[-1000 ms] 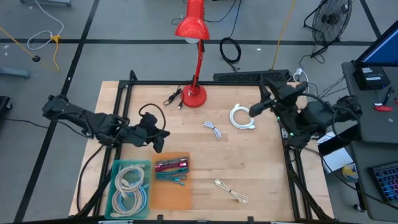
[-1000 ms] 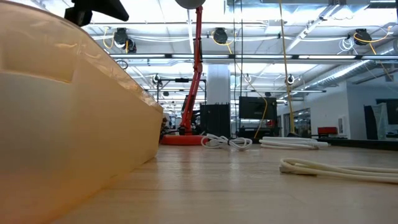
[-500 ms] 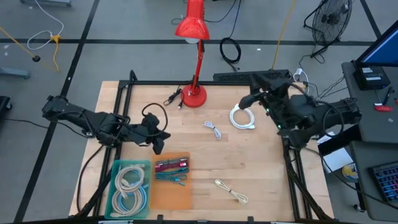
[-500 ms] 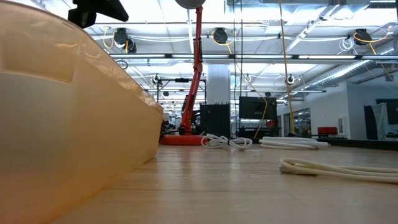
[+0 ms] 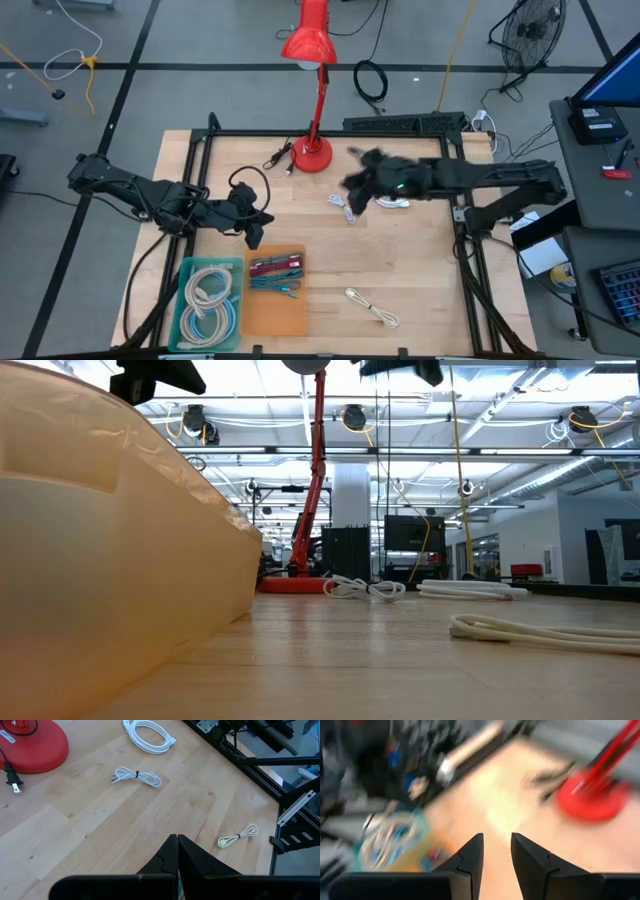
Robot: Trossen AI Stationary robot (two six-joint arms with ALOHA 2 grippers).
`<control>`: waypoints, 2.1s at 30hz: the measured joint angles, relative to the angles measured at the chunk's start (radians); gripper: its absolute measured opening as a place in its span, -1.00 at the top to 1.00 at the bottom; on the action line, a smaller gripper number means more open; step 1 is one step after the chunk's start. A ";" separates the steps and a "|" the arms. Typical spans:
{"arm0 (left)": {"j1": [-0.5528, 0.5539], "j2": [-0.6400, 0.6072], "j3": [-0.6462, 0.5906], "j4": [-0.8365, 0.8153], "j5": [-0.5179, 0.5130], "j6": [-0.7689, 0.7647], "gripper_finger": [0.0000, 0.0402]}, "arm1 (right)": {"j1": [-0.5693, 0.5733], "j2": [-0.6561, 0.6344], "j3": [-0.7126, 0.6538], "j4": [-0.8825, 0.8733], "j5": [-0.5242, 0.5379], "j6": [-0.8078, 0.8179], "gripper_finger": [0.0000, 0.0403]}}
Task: Pick & Place USB Port
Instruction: Put the brown USB cable into the orange bin
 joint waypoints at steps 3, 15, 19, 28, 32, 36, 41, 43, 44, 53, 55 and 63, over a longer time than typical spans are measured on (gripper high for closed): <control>0.000 0.000 0.000 0.000 0.000 0.003 0.98 | 0.023 0.064 0.000 -0.033 -0.160 0.067 0.56; -0.023 0.000 0.000 -0.004 0.010 -0.010 0.98 | 0.289 0.244 0.000 -0.264 -0.397 0.302 0.56; -0.035 0.000 0.000 -0.007 0.017 -0.026 0.98 | 0.394 0.269 0.000 -0.269 -0.391 0.393 0.56; -0.074 0.016 -0.001 0.011 0.007 -0.106 0.98 | 0.540 0.340 0.000 -0.199 -0.332 0.576 0.57; -0.108 0.049 -0.002 0.025 0.007 -0.159 0.98 | 0.603 0.389 0.000 -0.148 -0.227 0.634 0.67; -0.153 0.105 -0.002 0.055 0.007 -0.194 0.98 | 0.650 0.468 0.000 -0.165 -0.166 0.715 0.82; -0.195 0.189 -0.002 0.108 0.007 -0.217 0.98 | 0.670 0.541 0.000 -0.165 -0.189 0.773 0.96; -0.202 0.219 -0.002 0.131 0.008 -0.225 0.98 | 0.668 0.557 0.000 -0.165 -0.191 0.774 0.97; -0.207 0.233 -0.002 0.142 0.008 -0.227 0.98 | 0.664 0.560 0.000 -0.167 -0.196 0.771 0.96; -0.259 0.306 -0.002 0.209 0.027 -0.232 0.99 | 0.626 0.566 0.000 -0.194 -0.313 0.695 0.45; -0.277 0.312 -0.002 0.206 0.027 -0.234 0.98 | 0.629 0.566 0.000 -0.198 -0.296 0.686 0.32; -0.329 0.307 -0.002 0.206 0.027 -0.240 0.99 | 0.630 0.570 -0.140 -0.108 -0.287 0.741 0.04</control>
